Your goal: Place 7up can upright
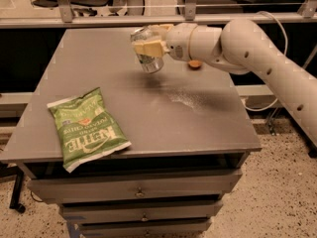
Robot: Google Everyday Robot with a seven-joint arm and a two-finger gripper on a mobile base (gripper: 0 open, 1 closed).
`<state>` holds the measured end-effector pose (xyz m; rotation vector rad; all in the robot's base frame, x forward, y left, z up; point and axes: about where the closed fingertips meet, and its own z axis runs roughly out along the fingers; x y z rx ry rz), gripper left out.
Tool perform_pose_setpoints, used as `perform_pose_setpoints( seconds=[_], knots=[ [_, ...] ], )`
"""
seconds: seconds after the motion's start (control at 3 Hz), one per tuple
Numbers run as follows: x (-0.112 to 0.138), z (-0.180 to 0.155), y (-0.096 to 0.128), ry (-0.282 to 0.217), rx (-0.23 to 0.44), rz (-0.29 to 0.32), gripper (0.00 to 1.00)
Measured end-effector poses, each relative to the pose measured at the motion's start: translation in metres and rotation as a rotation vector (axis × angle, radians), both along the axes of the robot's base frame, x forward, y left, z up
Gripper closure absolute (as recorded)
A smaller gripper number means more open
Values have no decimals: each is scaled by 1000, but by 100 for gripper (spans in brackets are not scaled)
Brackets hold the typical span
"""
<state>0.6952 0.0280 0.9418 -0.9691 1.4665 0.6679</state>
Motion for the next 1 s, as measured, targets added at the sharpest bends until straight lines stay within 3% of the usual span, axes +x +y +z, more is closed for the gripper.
perform_pose_setpoints(
  seconds=[0.33, 1.0],
  knots=[
    [-4, -7, -21, -13, 60, -20, 100],
    [-7, -23, -38, -18, 123, 23, 100]
  ],
)
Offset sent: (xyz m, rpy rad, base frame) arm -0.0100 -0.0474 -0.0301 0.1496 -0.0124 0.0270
